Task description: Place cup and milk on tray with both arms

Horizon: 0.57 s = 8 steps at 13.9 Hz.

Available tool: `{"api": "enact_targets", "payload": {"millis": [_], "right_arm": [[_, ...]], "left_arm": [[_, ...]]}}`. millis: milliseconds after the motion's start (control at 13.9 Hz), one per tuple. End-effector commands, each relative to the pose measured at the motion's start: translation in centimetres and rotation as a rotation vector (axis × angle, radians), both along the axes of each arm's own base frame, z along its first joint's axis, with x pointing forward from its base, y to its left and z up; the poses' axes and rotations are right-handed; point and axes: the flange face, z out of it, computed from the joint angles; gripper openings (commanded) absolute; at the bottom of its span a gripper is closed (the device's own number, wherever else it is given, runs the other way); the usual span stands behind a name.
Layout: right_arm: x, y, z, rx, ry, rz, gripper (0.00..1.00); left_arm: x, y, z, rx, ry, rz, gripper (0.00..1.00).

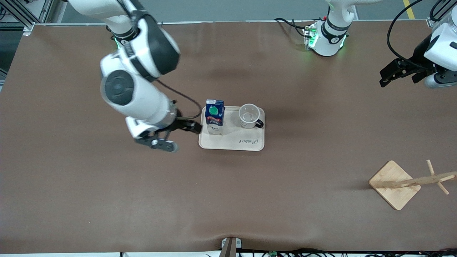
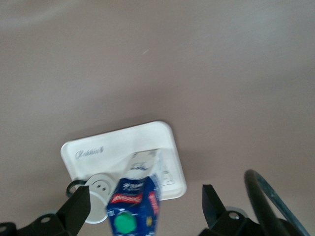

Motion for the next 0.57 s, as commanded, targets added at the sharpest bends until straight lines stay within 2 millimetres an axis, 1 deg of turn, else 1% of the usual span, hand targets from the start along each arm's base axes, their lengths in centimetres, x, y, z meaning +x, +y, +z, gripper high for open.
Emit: {"api": "enact_targets", "payload": {"millis": [0,143,215,287,359,430,502], "right_arm": [[1.3,-8.5,4.8,-0.009,0.032,-0.084,1.00],[0.1,-15.2,9.2,-0.022,0.035,-0.166,1.00],[-0.8,-17.7,9.8,-0.046,0.054,-0.188,1.00],[-1.9,-19.8,10.9,-0.065,0.047,-0.176,1.00],[-2.9,-21.6,11.6,-0.076,0.042,-0.142,1.00],[-4.3,-22.6,12.6,-0.093,0.033,-0.104,1.00],[-5.8,-23.9,12.8,-0.131,0.043,-0.063,1.00]], "left_arm": [[-0.8,0.1,0.3,-0.011,-0.005,-0.006,1.00],[-0.8,0.1,0.3,-0.011,-0.005,-0.006,1.00],[-0.8,0.1,0.3,-0.011,-0.005,-0.006,1.00],[-0.8,0.1,0.3,-0.011,-0.005,-0.006,1.00],[-0.8,0.1,0.3,-0.011,-0.004,-0.006,1.00],[-0.8,0.1,0.3,-0.011,-0.005,-0.006,1.00],[-0.8,0.1,0.2,-0.011,-0.004,-0.006,1.00]]}}
